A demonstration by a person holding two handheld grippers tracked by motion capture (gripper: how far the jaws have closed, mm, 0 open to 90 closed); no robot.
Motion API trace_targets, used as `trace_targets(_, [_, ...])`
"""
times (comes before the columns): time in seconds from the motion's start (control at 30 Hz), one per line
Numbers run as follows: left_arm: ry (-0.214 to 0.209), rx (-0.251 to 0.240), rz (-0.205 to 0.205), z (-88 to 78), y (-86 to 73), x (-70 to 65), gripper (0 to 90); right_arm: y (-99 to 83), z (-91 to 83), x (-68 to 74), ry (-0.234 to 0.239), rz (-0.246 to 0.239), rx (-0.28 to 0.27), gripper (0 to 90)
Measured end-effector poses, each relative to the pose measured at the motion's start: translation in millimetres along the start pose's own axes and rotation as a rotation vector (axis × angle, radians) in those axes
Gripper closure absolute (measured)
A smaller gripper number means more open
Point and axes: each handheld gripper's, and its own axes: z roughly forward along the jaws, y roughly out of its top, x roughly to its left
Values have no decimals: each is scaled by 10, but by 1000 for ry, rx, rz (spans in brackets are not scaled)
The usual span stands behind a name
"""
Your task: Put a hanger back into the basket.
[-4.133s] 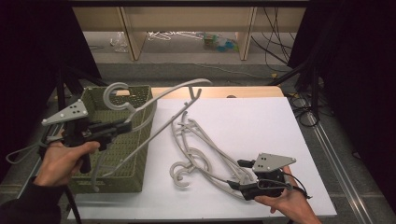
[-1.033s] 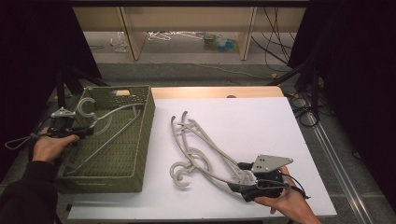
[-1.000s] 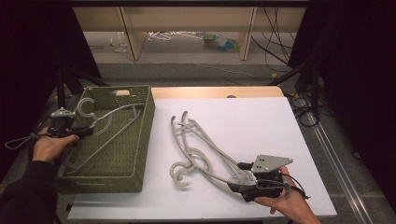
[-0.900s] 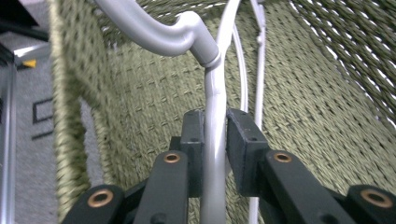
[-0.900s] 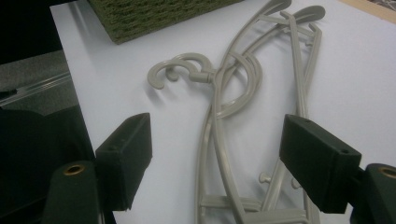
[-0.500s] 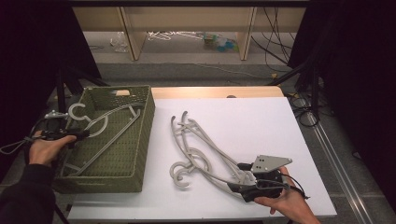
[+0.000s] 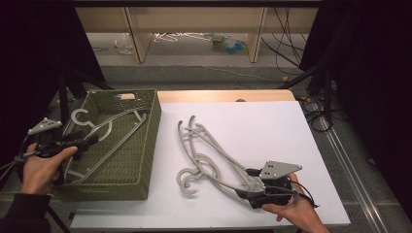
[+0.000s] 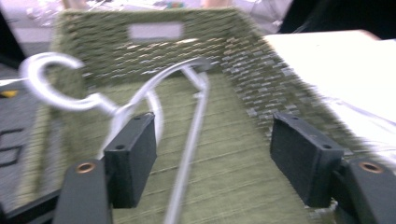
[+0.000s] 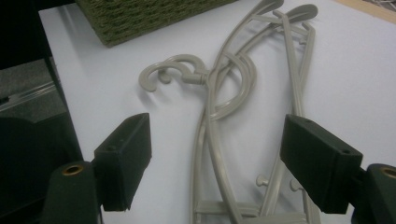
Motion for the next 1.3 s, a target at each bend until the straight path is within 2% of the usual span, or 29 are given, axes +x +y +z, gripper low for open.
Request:
trace_targets(0.1, [-38,-34,16,-16,-9,-199,275,0,27,-7,-15,1,-12,256])
trace_targets(0.13, [-60,-50,27,-22,-24,-313,265,1,32,-8,-15,6,-14,255])
trace_targets(0.17, [-68,-51,33,-26,-28,-350,256,2,46,-19,-18,8,-16,252])
trace_targets(0.23, [-121,-80,45,-30,-59,-509,234,-1,57,-23,-21,17,-17,250])
trace_targets(0.3, [-166,-101,54,-38,-97,-650,231,-8,71,-34,-22,22,-20,246])
trace_targets(0.4, [-205,-129,48,-21,-146,-802,210,-17,80,-46,-20,22,-24,244])
trace_targets(0.47, [-236,-145,65,7,-190,-941,231,-24,89,-53,-21,24,-28,242])
trace_targets(0.53, [-258,-138,91,35,-227,-1069,223,-27,99,-45,-25,33,-27,240])
trace_targets(0.67, [-316,-146,101,79,-330,-1267,210,-35,113,-26,-25,26,-23,238])
trace_targets(0.83, [-367,-149,99,112,-466,-1425,200,-38,104,-34,-27,34,-28,233])
trace_targets(0.93, [-393,-160,81,100,-541,-1513,197,-45,103,-23,-26,36,-28,233])
trace_targets(1.1, [-424,-176,101,52,-637,-1610,184,-40,112,-16,-23,36,-22,232])
trace_targets(1.3, [-441,-188,121,35,-743,-1693,171,-50,121,-16,-16,35,-17,230])
